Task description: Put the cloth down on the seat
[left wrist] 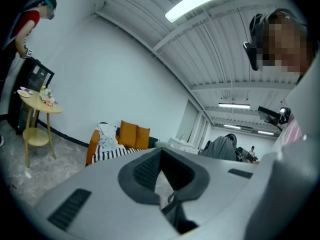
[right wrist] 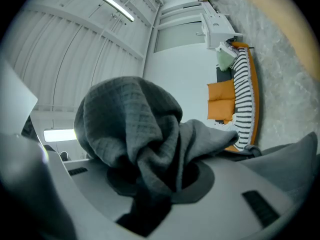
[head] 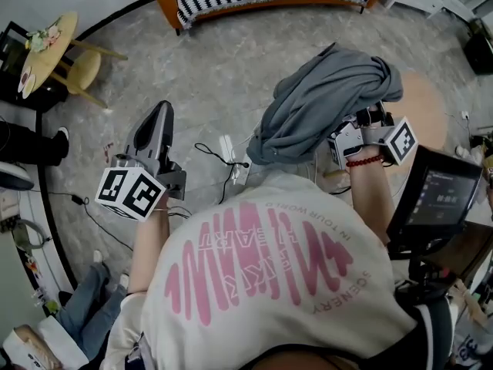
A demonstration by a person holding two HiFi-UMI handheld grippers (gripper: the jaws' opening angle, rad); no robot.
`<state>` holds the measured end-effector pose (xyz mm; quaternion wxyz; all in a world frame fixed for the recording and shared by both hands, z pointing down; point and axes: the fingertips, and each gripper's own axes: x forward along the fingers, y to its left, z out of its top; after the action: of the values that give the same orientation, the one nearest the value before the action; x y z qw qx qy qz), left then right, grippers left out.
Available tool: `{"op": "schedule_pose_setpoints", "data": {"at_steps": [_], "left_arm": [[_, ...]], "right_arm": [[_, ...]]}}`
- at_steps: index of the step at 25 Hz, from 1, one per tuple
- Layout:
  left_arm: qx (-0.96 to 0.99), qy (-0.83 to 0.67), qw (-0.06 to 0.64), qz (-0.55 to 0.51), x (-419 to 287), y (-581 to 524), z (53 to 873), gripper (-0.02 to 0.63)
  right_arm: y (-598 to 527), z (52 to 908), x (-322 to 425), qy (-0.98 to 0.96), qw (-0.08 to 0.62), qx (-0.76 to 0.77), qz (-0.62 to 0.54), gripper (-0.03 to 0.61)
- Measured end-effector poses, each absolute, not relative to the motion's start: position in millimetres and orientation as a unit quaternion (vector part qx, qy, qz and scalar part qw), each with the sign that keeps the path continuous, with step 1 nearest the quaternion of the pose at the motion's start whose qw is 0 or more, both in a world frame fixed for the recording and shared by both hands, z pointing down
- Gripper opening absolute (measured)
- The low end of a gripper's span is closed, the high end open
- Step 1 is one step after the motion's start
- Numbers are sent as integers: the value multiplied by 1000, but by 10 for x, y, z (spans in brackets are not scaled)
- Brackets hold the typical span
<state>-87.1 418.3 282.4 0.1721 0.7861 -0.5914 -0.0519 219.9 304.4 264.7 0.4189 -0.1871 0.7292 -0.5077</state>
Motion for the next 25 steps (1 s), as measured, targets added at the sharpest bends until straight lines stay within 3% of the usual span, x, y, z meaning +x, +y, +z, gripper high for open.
{"op": "schedule_pose_setpoints", "data": {"at_steps": [10, 25], "left_arm": [[796, -576, 171, -73, -781, 4573, 2684, 8], [798, -574, 168, -74, -791, 4140, 2768, 8]], "right_arm": [[3504, 2589, 2203, 731, 417, -199, -503, 112], [3089, 2636, 2075, 747, 404, -186, -495, 112]]}}
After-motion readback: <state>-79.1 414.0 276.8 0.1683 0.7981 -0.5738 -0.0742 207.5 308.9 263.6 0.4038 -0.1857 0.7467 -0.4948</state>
